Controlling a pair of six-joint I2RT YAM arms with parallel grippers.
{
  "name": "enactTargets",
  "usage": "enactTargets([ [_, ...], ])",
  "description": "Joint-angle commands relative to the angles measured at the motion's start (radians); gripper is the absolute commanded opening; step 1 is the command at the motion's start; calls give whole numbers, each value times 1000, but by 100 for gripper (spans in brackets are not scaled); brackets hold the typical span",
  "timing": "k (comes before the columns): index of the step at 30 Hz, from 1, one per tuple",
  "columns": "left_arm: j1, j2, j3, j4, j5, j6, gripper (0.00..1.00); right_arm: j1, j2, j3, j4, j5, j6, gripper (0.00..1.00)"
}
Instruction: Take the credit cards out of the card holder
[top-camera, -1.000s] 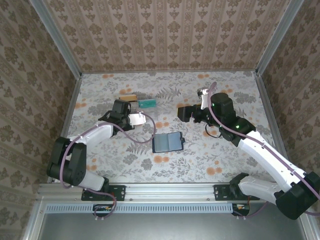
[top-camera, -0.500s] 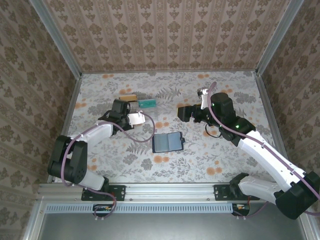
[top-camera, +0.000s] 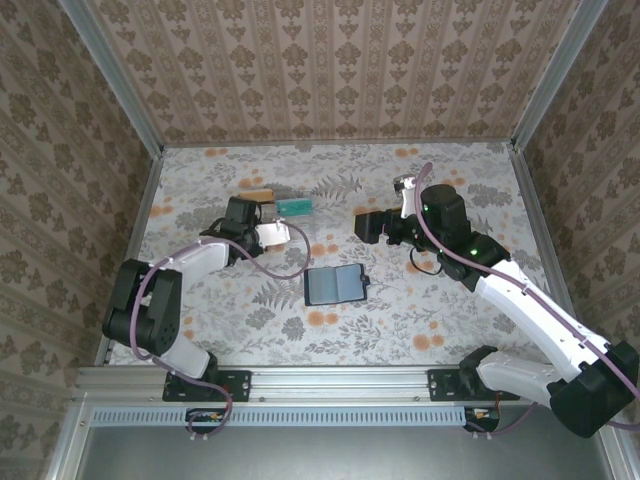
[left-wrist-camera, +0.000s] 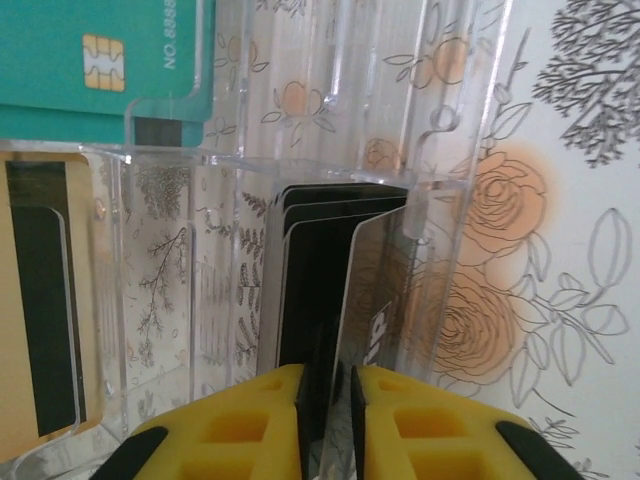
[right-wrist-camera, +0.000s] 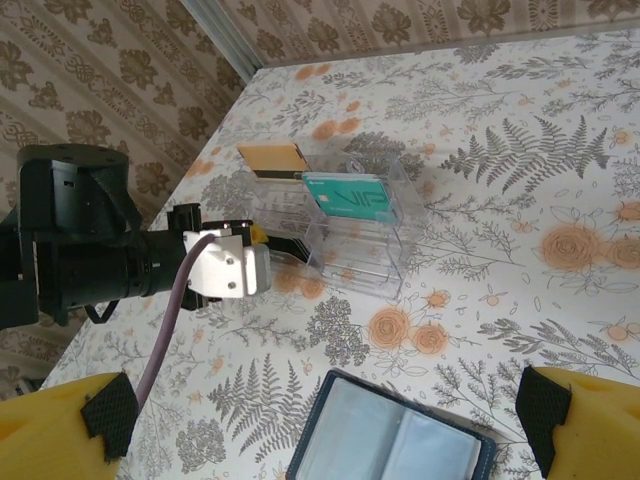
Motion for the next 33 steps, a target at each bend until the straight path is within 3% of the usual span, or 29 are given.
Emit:
enactTargets([
  [1,12,22,36,44,-33,-15,21,-9,4,3,16,-18,-2,100],
  [8,20,36,51,77,-71,-42,23,-13,6,4,16,-25,3,100],
  [20,18,-86,22,6,2,-107,37,-13,23,-3,30,-47,13,100],
  [26,11,-228,25,-57,57,-305,54,-9,83,20,13,-93,34,100],
  [31,4,-325,60,-142,121,-582,68,17,170,62,-43,-84,70,100],
  [33,4,-348,92,-209,148,-697,69,41,209,81,-77,-53,73,100],
])
